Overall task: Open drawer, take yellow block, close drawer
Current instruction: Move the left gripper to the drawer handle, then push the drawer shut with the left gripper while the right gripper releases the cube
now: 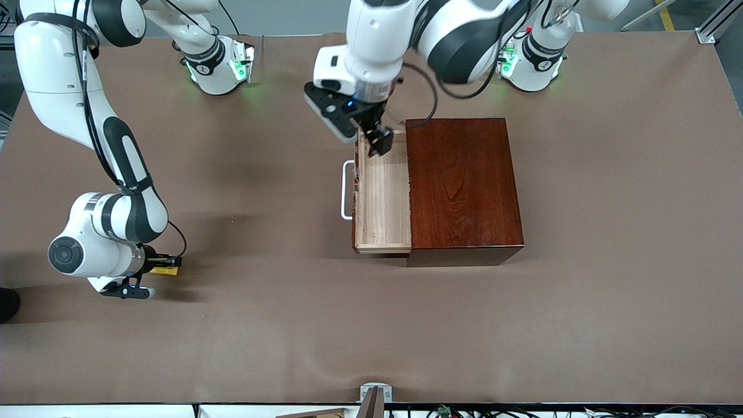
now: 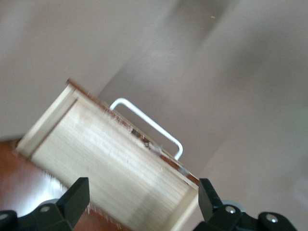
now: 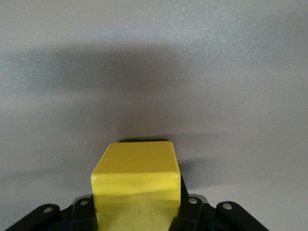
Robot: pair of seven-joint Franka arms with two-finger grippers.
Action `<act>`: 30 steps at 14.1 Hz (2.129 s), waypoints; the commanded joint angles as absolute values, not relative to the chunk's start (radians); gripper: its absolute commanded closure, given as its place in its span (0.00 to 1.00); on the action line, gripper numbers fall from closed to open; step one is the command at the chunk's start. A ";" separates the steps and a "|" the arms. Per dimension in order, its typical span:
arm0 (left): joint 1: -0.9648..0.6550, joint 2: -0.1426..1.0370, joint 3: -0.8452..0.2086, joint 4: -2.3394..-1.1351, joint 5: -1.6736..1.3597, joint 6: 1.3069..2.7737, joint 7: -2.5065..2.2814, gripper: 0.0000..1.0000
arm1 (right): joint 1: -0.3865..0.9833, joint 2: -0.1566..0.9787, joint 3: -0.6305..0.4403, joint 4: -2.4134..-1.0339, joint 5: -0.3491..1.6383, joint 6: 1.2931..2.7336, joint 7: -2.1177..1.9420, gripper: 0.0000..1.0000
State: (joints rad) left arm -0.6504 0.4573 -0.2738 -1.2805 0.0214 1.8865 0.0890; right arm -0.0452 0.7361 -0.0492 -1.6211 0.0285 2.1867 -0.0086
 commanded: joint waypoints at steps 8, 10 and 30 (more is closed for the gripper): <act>-0.687 0.678 -0.259 -1.226 0.044 2.072 0.316 0.00 | -0.074 0.733 -0.028 -1.611 0.046 2.186 -0.023 0.00; -0.701 0.709 -0.259 -1.226 0.044 2.115 0.379 0.00 | -0.072 0.720 -0.028 -1.600 0.046 2.184 -0.023 0.00; -0.724 0.724 -0.219 -1.233 0.234 1.832 0.561 0.00 | -0.042 0.032 -0.025 -1.658 0.041 1.617 -0.051 0.00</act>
